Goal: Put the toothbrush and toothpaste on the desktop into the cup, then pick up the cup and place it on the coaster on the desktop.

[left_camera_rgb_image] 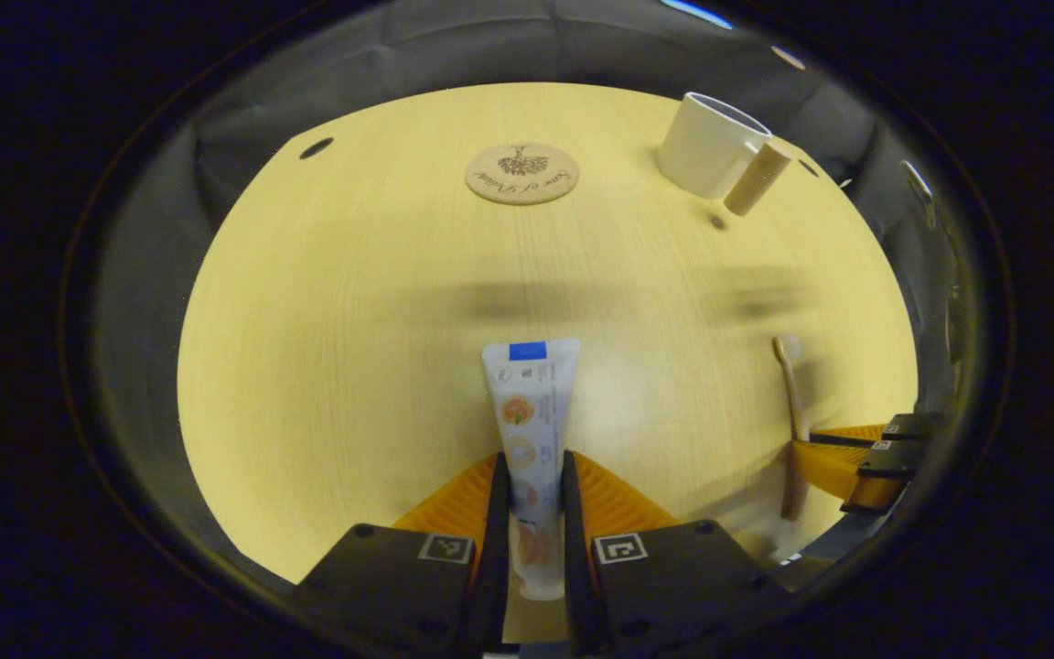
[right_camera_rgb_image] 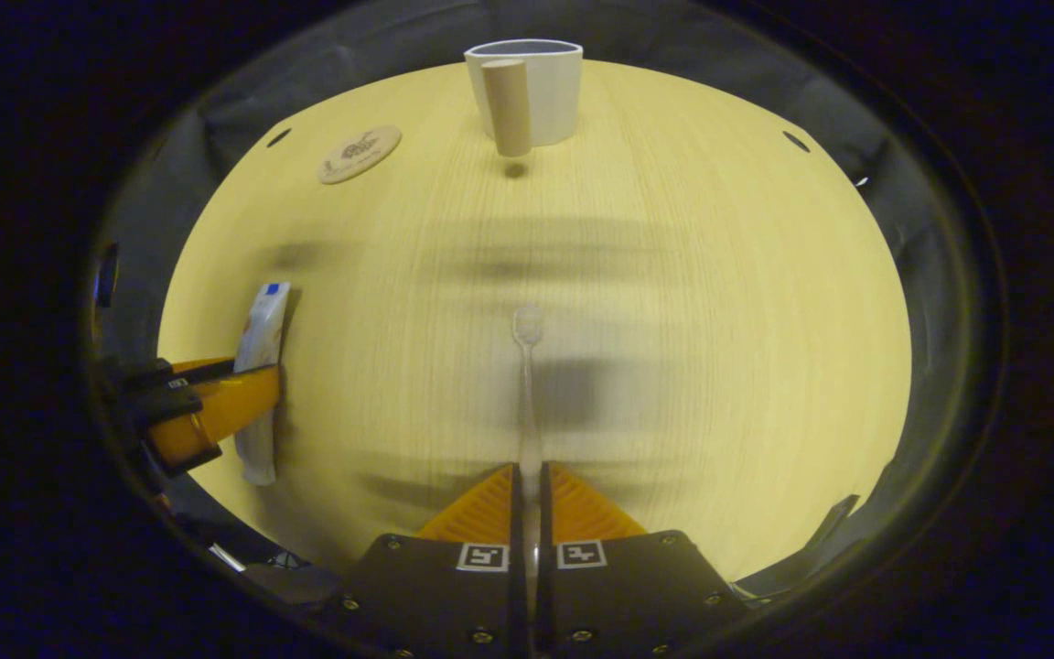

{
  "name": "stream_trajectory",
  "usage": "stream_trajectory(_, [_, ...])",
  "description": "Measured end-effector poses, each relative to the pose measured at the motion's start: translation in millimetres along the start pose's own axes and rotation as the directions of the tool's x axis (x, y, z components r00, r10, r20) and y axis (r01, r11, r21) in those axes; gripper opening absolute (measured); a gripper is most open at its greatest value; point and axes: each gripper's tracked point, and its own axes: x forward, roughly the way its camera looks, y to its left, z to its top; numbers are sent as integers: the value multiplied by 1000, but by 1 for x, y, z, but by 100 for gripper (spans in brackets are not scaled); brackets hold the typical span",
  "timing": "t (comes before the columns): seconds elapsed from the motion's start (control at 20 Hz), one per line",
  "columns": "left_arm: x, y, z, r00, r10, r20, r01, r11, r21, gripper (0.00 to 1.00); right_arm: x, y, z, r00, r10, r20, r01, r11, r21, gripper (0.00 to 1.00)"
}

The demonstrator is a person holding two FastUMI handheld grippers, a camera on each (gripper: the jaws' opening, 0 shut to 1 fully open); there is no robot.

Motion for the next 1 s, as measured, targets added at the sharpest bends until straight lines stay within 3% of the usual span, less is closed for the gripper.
stream_trajectory(0.05, [-1, -3, -1, 1000, -13, -5, 13, 1000, -4, 31, -1, 0, 0, 1000, 9, 3, -9, 1000, 2, 5])
stream_trajectory(0.2, [-4, 1, -2, 1000, -13, 21, 13, 1000, -25, 26, -5, -1, 2, 999, 22, 38, -23, 1000, 18, 5])
stream_trajectory(0.4, [-13, -4, 3, 996, -27, 80, 32, 998, -54, 27, -18, 3, 12, 989, 74, 130, -80, 996, 47, 5])
stream_trajectory(0.45, [-17, -5, 8, 994, -27, 108, 33, 998, -53, 31, -23, 7, 17, 982, 100, 161, -110, 993, 53, 5])
stream_trajectory(0.5, [-21, -8, 14, 990, -33, 135, 40, 998, -48, 26, -28, 9, 22, 973, 120, 197, -134, 989, 60, 5])
stream_trajectory(0.55, [-26, -11, 19, 986, -35, 161, 43, 998, -48, 31, -33, 12, 27, 964, 138, 229, -155, 986, 61, 5])
stream_trajectory(0.6, [-29, -13, 24, 982, -40, 186, 50, 998, -47, 26, -40, 13, 32, 952, 149, 267, -172, 983, 63, 5])
stream_trajectory(0.7, [-39, -18, 34, 972, -45, 232, 57, 997, -47, 31, -57, 17, 42, 924, 179, 338, -210, 976, 56, 5])
stream_trajectory(0.75, [-44, -20, 37, 967, -46, 250, 59, 997, -46, 26, -66, 19, 48, 907, 195, 374, -230, 972, 50, 5])
stream_trajectory(0.8, [-50, -23, 44, 959, -49, 278, 65, 997, -49, 31, -77, 23, 55, 883, 218, 416, -256, 966, 38, 5])
stream_trajectory(0.85, [-56, -25, 47, 953, -56, 298, 74, 996, -50, 26, -86, 26, 61, 863, 232, 450, -273, 962, 27, 5])
stream_trajectory(1.0, [-74, -33, 71, 923, -62, 379, 90, 994, -56, 26, -106, 30, 83, 807, 255, 533, -299, 954, -4, 4])
